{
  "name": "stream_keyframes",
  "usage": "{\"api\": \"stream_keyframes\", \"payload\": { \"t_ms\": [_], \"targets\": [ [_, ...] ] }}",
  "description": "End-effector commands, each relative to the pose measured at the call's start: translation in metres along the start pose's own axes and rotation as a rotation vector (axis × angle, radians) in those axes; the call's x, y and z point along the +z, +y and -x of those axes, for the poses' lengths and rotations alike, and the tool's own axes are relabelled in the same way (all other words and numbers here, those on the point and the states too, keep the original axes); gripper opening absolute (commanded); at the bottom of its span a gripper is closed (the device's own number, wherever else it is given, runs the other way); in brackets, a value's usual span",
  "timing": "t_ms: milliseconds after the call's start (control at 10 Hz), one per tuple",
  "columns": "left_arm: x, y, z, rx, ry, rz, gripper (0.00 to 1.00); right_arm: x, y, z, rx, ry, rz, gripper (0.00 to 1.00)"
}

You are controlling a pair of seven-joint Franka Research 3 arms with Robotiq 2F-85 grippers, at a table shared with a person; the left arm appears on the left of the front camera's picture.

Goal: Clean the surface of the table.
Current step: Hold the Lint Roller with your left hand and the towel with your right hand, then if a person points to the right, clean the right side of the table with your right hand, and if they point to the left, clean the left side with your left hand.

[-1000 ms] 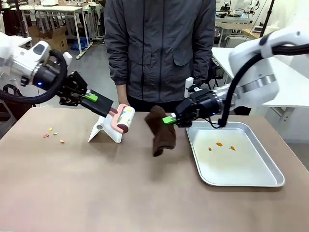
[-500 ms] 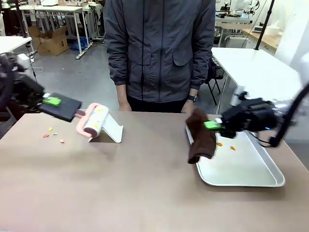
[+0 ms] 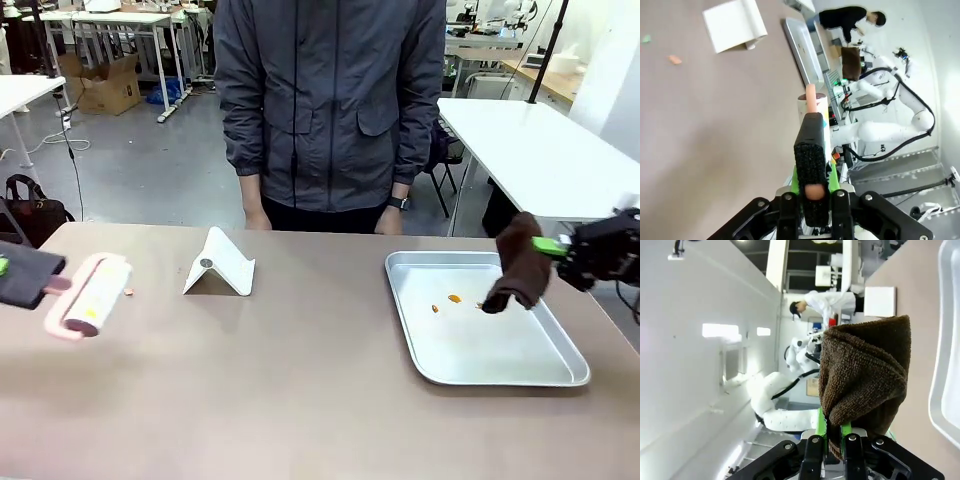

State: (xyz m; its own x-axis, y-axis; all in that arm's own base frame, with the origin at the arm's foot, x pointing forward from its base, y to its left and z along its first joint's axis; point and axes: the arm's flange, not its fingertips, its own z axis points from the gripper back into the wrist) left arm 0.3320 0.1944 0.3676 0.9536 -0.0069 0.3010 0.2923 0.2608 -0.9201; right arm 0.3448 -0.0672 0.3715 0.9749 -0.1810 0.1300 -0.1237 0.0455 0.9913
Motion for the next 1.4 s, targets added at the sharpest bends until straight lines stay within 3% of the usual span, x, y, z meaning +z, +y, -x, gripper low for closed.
{"api": "stream_keyframes", "payload": {
  "t_ms": [0,200,300,500,600,1300],
  "targets": [
    [0.039,0.026,0.006,0.017,-0.082,0.069,0.0,0.025,-0.02,0.019,-0.027,0.008,-0.043,0.0],
    [0.072,0.045,0.039,0.085,-0.239,0.134,0.0,0.05,-0.031,0.028,-0.03,-0.112,-0.046,0.0],
    [0.066,0.048,0.046,0.148,-0.274,0.131,0.0,0.047,-0.028,0.036,-0.013,-0.18,-0.002,0.0],
    [0.06,0.058,0.055,0.186,-0.348,0.174,0.0,0.041,-0.025,0.04,0.043,-0.211,0.031,0.0],
    [0.074,0.059,0.058,0.151,-0.26,0.104,0.0,0.067,-0.036,0.015,-0.05,-0.151,-0.007,0.0],
    [0.074,0.059,0.058,0.151,-0.26,0.104,0.0,0.067,-0.036,0.015,-0.05,-0.151,-0.007,0.0]
  ]
}}
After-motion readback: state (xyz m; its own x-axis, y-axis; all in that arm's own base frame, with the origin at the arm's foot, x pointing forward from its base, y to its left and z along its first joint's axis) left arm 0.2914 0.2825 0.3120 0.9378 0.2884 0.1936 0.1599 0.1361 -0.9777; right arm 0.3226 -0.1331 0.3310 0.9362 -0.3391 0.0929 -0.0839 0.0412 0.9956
